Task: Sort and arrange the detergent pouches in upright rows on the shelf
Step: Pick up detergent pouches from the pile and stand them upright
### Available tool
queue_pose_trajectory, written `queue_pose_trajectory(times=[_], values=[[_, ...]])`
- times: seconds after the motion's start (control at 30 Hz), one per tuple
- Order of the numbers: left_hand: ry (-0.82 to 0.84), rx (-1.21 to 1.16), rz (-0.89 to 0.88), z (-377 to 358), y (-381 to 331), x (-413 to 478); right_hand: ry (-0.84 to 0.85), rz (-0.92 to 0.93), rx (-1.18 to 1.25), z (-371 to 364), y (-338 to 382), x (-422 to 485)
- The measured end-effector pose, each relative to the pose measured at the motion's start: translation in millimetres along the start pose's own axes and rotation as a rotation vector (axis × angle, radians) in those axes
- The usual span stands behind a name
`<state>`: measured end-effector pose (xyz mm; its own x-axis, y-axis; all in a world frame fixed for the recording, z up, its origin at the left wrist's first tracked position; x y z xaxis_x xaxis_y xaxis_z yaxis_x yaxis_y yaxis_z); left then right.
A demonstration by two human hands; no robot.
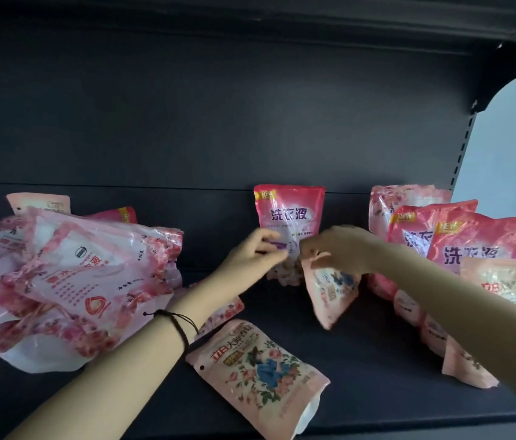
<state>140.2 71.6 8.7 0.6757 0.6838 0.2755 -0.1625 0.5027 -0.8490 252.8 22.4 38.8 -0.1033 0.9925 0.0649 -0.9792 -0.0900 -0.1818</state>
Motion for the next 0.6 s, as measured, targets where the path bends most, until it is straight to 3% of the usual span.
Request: queue_pose_trajectory(times=[0.1,0.2,0.4,0.5,0.6], values=[[-0.153,-0.239,0.018,16,-3,1,-0.245,-0.103,0.299,28,-19,-8],[-0.235,-0.279,0.082,15,4,3,-0.474,-0.16,0.677,35,-33,-18],[-0.36,-0.349,0.183,1,17,7,-0.685,-0.371,1.695,-13,-54,-17],[-0.495,-0.414,0.155,10,15,11,-0.703,-0.377,1.837,-24,-52,-8],[-0.528,-0.385,0.161,14,15,17,-0.721,-0.355,1.912,-32,-51,-3]])
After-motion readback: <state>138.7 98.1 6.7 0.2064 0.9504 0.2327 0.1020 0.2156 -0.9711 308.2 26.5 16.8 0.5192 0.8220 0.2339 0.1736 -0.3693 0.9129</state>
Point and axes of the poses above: each hand's wrist, its own x-axis towards the middle knuckle, its own z-axis out of the back of the hand, y = z × x, the point moved 10 cm from there along x, towards the middle knuckle, and after that the axes turned 1 degree about y, right-handed, at the moved point
